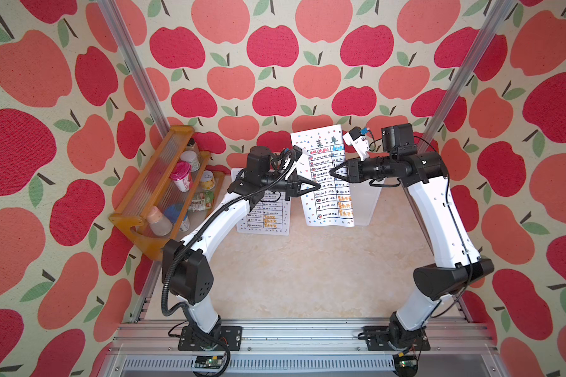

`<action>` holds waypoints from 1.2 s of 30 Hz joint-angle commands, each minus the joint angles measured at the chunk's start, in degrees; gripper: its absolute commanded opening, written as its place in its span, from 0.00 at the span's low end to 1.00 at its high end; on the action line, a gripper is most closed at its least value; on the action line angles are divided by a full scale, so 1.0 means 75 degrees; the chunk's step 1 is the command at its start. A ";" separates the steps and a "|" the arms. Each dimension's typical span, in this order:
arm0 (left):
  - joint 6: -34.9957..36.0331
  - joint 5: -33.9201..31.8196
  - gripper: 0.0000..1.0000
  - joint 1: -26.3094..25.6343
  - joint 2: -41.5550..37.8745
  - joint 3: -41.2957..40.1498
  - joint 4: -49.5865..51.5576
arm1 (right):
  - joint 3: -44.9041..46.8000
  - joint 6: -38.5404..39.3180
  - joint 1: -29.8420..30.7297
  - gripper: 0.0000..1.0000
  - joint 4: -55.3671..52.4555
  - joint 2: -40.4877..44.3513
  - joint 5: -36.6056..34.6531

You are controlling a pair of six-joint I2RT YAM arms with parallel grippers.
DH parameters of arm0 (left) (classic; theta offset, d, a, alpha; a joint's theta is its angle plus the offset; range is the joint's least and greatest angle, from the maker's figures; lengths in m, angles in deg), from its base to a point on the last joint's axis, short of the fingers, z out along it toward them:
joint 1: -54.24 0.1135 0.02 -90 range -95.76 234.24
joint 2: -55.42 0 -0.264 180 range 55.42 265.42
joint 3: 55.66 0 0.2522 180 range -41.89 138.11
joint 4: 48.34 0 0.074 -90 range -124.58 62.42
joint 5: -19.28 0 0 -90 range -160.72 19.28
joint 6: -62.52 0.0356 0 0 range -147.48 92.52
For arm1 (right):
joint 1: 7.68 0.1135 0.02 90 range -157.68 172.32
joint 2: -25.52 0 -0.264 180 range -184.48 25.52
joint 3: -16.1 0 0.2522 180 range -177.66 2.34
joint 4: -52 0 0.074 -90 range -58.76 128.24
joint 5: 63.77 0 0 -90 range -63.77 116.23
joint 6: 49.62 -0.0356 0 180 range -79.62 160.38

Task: Insert the menus into the narrow rack
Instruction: Pick up the menu from the center of the board.

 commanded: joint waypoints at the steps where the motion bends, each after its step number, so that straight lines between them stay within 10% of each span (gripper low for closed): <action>1: 0.1010 -0.0294 0.03 0.0023 0.0518 0.1014 0.1560 | -0.0474 0.0182 -0.0157 0.31 -0.0014 -0.0096 0.0064; 14: 0.3852 -0.1654 0.00 -0.0111 0.3670 0.7125 0.5495 | -0.1007 0.0604 -0.0667 0.45 -0.0309 -0.0470 -0.0519; 36: 0.3522 -0.1659 0.00 -0.0164 0.3856 0.7564 0.3380 | -0.0082 0.0710 -0.1109 0.51 0.0336 -0.0221 -0.0843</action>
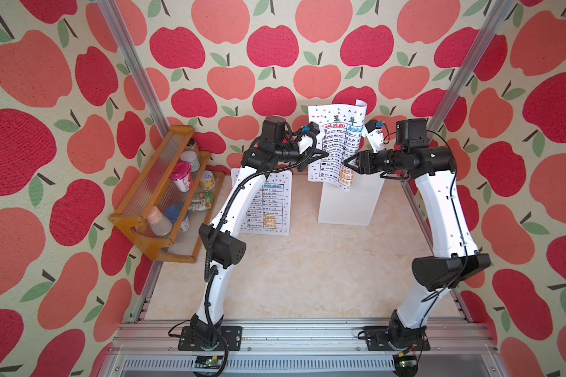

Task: Insert the menus into the narrow rack
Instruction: Pick up the menu from the center of the board.

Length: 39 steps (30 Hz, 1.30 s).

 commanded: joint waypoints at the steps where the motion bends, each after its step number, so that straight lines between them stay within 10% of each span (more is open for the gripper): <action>1: 0.0040 0.0125 0.00 -0.0053 0.0148 0.0293 -0.0532 | 0.0393 0.0066 -0.0166 0.51 0.0361 0.0342 -0.0049; 25: -0.1842 0.0706 0.00 -0.0286 0.1118 0.0644 -0.3293 | 0.1269 -0.0052 -0.0263 0.56 0.0849 0.0849 -0.1126; 39: -0.0761 0.0598 0.00 -0.0043 0.0307 0.0621 -0.1890 | 0.6475 -0.0634 -0.0274 0.99 0.3429 0.3634 -0.4330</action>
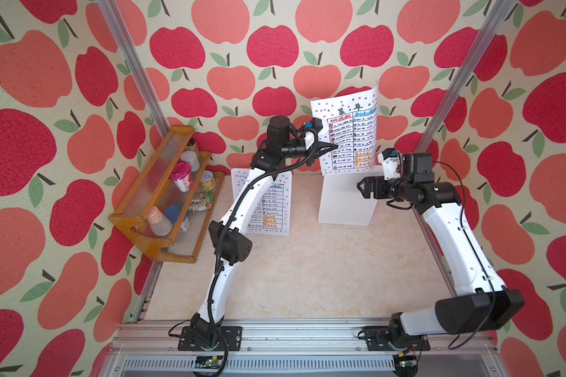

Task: Insert the menus into the narrow rack
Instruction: Pick up the menu from the center of the board, then adjust the narrow rack at the center of the board.

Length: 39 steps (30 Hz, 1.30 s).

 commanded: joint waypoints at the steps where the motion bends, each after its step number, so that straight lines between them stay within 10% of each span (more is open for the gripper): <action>1: 0.0504 0.0081 0.00 0.0055 -0.0475 0.0216 0.0531 | 0.1196 0.0041 -0.0026 0.99 0.1220 0.0634 -0.1275; 9: 0.1002 0.0124 0.00 0.0133 -0.0972 0.0221 0.1006 | 0.3928 0.0496 -0.0464 0.99 0.3766 0.1306 -0.1353; 17: 0.1264 0.0205 0.00 0.0316 -0.1558 -0.0008 0.1555 | 0.4935 0.0298 -0.1727 0.99 0.6062 0.0262 0.0574; 27: 0.1711 0.0117 0.00 0.0546 -0.2350 -0.0984 0.1922 | 0.5542 0.0363 -0.2572 0.97 0.8410 -0.1220 0.3577; 39: 0.2235 -0.0072 0.00 0.0728 -0.2903 -0.1782 0.2311 | 0.4940 0.0855 -0.2708 0.94 0.9005 -0.2295 0.4867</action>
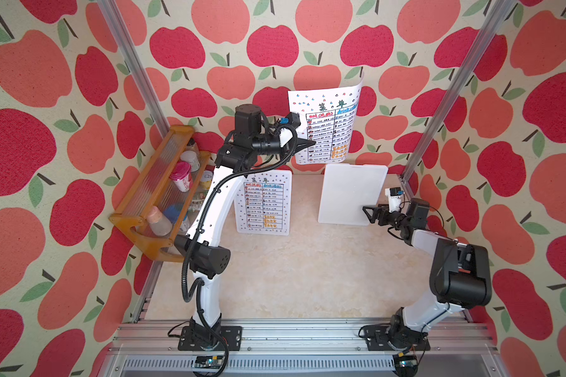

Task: Insert the menus into the narrow rack
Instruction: Adjust the narrow rack at the center of the board.

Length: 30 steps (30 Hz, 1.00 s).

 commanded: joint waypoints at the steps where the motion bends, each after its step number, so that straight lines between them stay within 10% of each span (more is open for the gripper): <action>1: 0.0306 -0.0073 0.00 0.0064 -0.0438 -0.0156 0.0183 | -0.0312 0.0148 -0.0100 0.94 0.0336 -0.0250 0.0709; 30: 0.0219 -0.0154 0.00 0.0187 -0.1167 -0.1365 -0.0352 | 0.0650 0.0769 0.1454 0.92 -0.1362 0.2192 -0.0101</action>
